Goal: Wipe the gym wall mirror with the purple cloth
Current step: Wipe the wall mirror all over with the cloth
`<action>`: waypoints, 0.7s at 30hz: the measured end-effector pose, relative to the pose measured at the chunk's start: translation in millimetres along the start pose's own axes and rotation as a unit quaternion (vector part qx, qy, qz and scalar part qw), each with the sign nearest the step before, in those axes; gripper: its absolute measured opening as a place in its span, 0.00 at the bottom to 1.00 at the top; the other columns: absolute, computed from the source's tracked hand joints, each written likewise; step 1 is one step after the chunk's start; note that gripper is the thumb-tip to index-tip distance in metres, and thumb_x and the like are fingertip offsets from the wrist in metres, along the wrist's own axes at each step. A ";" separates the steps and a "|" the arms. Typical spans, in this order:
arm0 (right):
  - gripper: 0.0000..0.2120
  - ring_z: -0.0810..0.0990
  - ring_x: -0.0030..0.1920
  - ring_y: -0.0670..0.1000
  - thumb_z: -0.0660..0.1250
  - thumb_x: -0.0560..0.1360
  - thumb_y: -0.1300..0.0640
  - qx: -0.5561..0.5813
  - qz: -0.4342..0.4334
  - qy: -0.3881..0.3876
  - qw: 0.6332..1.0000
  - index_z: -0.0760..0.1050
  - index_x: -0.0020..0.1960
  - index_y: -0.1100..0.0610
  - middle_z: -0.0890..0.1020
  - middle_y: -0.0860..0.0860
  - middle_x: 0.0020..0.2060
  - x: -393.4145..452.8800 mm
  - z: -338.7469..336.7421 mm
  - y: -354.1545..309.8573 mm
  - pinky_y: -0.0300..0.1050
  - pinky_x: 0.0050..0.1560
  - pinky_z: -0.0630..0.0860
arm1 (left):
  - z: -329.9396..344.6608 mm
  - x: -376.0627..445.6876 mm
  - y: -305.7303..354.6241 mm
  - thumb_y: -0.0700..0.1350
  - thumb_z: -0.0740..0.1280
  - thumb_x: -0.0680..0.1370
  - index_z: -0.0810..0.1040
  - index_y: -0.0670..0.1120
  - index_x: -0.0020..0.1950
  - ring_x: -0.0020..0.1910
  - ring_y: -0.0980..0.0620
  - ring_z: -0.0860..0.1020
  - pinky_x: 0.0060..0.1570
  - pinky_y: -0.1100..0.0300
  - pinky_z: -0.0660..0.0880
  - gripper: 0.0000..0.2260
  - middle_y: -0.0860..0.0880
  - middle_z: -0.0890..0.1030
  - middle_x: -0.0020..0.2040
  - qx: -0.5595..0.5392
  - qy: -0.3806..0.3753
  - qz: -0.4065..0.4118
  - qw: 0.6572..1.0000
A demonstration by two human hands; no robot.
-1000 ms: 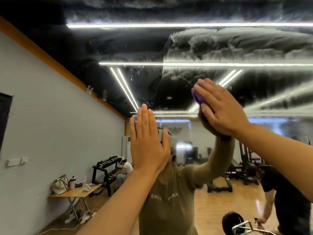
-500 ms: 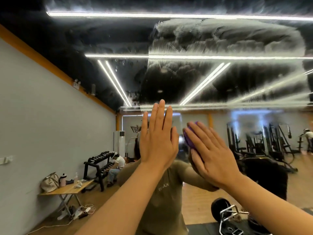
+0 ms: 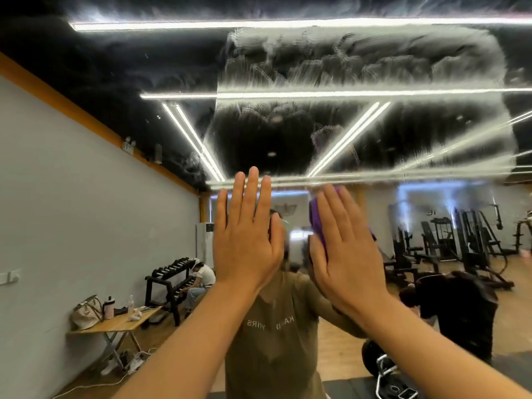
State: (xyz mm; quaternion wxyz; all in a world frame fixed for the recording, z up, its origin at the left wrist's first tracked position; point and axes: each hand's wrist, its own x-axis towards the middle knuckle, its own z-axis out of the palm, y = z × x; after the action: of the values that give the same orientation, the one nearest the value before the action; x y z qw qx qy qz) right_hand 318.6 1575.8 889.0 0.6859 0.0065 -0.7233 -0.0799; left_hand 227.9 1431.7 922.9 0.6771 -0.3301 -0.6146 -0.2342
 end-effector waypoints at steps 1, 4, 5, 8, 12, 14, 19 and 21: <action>0.29 0.52 0.81 0.55 0.53 0.83 0.50 -0.008 -0.018 -0.014 1.000 0.56 0.81 0.61 0.57 0.57 0.81 -17.4 -1.7 2.7 0.54 0.79 0.52 | -0.1 0.0 0.6 0.50 0.53 0.82 0.59 0.43 0.81 0.81 0.44 0.54 0.78 0.47 0.48 0.27 0.43 0.58 0.82 0.002 -0.001 -0.001 1.000; 0.30 0.54 0.81 0.54 0.55 0.82 0.49 -0.025 -0.076 -0.040 0.996 0.57 0.81 0.60 0.59 0.56 0.80 -43.4 -9.7 14.7 0.55 0.77 0.55 | -1.5 -0.2 1.4 0.50 0.52 0.83 0.58 0.43 0.81 0.81 0.44 0.54 0.78 0.45 0.50 0.27 0.43 0.57 0.82 0.006 -0.006 0.000 1.000; 0.30 0.54 0.81 0.54 0.55 0.82 0.49 -0.026 -0.091 -0.047 0.994 0.57 0.81 0.59 0.59 0.56 0.80 -42.7 -10.9 18.9 0.56 0.77 0.56 | -1.7 -0.2 1.5 0.51 0.52 0.83 0.58 0.43 0.81 0.81 0.44 0.54 0.78 0.45 0.51 0.27 0.43 0.57 0.82 0.005 -0.005 0.000 1.000; 0.30 0.56 0.81 0.55 0.54 0.82 0.49 -0.025 -0.112 -0.048 0.992 0.58 0.80 0.60 0.60 0.57 0.80 -19.3 -9.1 26.0 0.57 0.76 0.58 | -2.8 -0.7 2.4 0.50 0.52 0.82 0.59 0.43 0.81 0.81 0.45 0.54 0.78 0.45 0.51 0.27 0.43 0.58 0.81 0.005 -0.005 -0.004 1.000; 0.30 0.55 0.80 0.57 0.52 0.82 0.48 -0.013 -0.048 -0.004 0.999 0.59 0.79 0.64 0.61 0.59 0.79 67.9 -5.5 28.3 0.51 0.79 0.50 | -4.1 2.5 15.3 0.52 0.51 0.82 0.61 0.43 0.81 0.81 0.47 0.53 0.79 0.47 0.48 0.28 0.45 0.58 0.81 -0.001 -0.008 -0.051 0.999; 0.31 0.53 0.81 0.58 0.49 0.82 0.49 -0.007 0.003 0.003 1.000 0.56 0.80 0.65 0.59 0.60 0.80 117.1 -7.9 27.5 0.49 0.80 0.45 | -4.6 4.3 26.6 0.53 0.51 0.81 0.60 0.43 0.80 0.81 0.48 0.52 0.80 0.52 0.42 0.28 0.45 0.58 0.82 -0.015 -0.001 -0.085 0.996; 0.29 0.52 0.81 0.56 0.50 0.82 0.51 0.024 0.042 0.026 0.998 0.56 0.81 0.62 0.57 0.58 0.80 131.8 -5.1 24.8 0.51 0.81 0.46 | -0.2 6.6 40.9 0.49 0.53 0.81 0.62 0.42 0.80 0.81 0.48 0.53 0.79 0.53 0.40 0.27 0.45 0.58 0.82 -0.019 0.015 -0.071 0.997; 0.27 0.54 0.81 0.56 0.53 0.83 0.53 0.030 0.031 0.044 0.998 0.58 0.80 0.61 0.59 0.57 0.80 87.6 -4.0 25.9 0.53 0.80 0.50 | 1.6 10.2 45.2 0.49 0.54 0.81 0.61 0.43 0.80 0.81 0.48 0.53 0.79 0.53 0.42 0.27 0.45 0.58 0.82 -0.027 0.020 -0.056 0.998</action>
State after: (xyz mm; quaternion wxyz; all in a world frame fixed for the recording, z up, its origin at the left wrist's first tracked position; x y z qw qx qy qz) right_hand 320.0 1590.5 979.2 0.7185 0.0075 -0.6945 -0.0366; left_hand 260.9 1464.1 925.8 0.6659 -0.3083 -0.6122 -0.2946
